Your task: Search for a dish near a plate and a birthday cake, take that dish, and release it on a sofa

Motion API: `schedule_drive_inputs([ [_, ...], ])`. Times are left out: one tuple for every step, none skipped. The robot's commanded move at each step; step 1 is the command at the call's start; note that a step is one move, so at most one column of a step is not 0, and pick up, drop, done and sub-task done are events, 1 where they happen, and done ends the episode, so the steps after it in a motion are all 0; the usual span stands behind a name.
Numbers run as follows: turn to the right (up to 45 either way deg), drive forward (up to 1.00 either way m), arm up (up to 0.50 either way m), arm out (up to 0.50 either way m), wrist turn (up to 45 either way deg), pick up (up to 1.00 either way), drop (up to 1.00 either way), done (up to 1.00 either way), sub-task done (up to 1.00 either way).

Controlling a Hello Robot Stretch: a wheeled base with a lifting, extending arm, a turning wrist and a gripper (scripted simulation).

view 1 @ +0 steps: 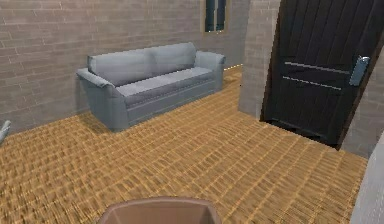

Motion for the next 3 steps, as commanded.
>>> schedule_drive_inputs([
  [-36.0, 0.0, 0.0, 0.0, 0.0, 0.0, 0.0, 0.0, 0.0],
  [0.0, 0.1, 0.0, 0.0, 0.0, 0.0, 0.0, 0.0, 0.0],
  [-9.0, 0.0, 0.0, 0.0, 0.0, 0.0, 0.0, 0.0, 0.0],
])
